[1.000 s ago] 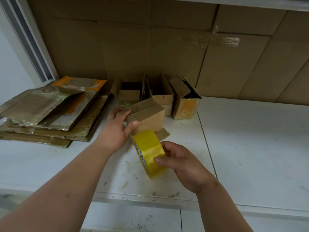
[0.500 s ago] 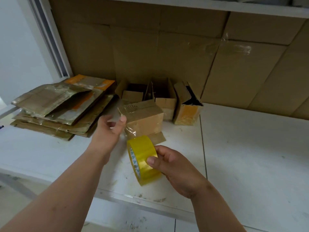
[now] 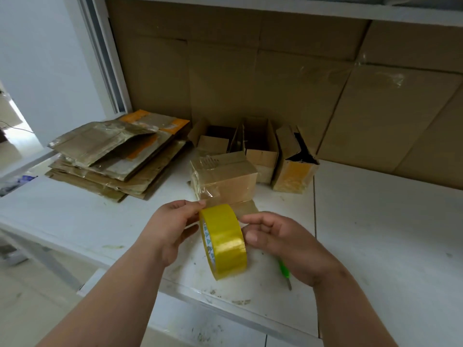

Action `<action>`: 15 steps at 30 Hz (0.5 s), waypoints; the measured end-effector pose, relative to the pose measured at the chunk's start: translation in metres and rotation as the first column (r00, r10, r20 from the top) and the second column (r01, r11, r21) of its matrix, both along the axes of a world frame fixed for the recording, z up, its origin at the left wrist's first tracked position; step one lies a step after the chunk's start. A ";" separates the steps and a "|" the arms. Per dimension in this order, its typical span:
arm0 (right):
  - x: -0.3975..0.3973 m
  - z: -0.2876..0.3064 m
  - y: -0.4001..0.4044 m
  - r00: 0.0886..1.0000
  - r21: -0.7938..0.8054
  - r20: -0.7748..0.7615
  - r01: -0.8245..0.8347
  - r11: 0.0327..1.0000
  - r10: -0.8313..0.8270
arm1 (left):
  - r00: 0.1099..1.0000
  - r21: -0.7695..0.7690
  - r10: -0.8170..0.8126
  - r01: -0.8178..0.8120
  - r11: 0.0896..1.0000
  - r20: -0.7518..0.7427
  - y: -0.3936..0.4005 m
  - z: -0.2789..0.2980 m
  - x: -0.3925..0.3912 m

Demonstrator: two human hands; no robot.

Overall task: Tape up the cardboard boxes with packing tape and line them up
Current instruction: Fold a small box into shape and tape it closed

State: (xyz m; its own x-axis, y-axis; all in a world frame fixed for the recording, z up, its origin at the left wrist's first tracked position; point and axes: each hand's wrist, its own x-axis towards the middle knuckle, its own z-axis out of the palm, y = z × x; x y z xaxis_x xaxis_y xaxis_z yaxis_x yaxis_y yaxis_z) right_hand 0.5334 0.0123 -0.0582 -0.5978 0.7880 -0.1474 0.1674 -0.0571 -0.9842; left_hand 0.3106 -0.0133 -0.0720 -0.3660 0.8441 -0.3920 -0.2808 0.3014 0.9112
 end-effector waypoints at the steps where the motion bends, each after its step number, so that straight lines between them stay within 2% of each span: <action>1: 0.006 0.000 0.004 0.997 0.035 0.039 0.068 0.997 -0.070 | 1.000 0.001 0.013 -0.013 1.000 0.010 0.000 0.000 0.000; 4: 0.021 -0.006 0.015 0.902 0.234 0.313 0.231 0.945 -0.298 | 0.999 0.005 0.034 -0.035 0.999 0.035 0.000 0.001 0.001; 6: 0.024 -0.013 0.019 0.777 0.317 0.533 0.184 0.930 -0.335 | 0.998 0.012 0.042 -0.042 0.999 0.056 0.000 0.001 0.003; 8: 0.023 -0.022 0.020 0.646 0.314 0.703 0.095 0.945 -0.299 | 0.995 0.014 0.052 -0.054 0.998 0.081 -0.001 0.001 0.005; 11: 0.019 -0.029 0.020 0.553 0.336 0.766 0.091 0.937 -0.328 | 0.992 0.010 0.054 -0.056 0.998 0.114 -0.002 0.002 0.008; 15: 0.016 -0.025 0.024 0.489 0.348 0.816 0.014 0.937 -0.310 | 0.990 0.015 0.046 -0.049 0.999 0.137 -0.005 0.004 0.010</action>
